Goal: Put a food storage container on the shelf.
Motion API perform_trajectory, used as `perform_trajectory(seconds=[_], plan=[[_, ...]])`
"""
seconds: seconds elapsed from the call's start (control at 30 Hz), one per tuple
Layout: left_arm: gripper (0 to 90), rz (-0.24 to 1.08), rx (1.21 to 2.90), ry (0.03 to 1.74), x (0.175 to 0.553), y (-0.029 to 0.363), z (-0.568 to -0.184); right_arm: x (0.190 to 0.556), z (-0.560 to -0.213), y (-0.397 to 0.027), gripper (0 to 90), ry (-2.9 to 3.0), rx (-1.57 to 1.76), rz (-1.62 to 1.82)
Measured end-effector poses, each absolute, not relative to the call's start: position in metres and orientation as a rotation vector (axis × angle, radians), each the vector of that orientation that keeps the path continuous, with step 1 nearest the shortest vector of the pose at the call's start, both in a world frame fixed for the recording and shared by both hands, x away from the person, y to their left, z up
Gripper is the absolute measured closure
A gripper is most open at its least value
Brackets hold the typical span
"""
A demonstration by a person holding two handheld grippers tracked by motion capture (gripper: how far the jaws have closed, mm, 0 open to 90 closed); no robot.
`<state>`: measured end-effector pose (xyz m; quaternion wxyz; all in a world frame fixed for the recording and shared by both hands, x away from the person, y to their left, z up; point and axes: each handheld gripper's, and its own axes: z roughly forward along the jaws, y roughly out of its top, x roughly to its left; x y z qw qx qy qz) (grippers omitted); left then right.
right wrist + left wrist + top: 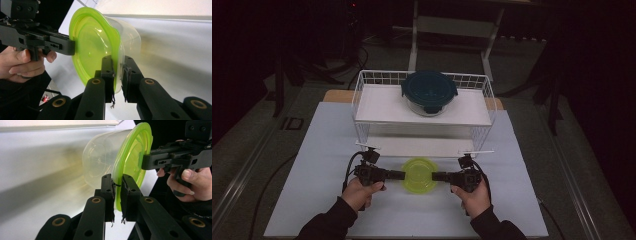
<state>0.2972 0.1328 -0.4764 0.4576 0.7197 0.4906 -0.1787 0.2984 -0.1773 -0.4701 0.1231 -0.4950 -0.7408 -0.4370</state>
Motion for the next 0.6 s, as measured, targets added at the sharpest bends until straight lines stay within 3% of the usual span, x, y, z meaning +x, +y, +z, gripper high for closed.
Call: perform_trajectory(seconds=[0.6], plan=[[81.3,-0.327,1.764,1.109,0.279,0.135,-0.418,0.280,-0.414,-0.178,81.0,-2.217,-1.377,-1.420]])
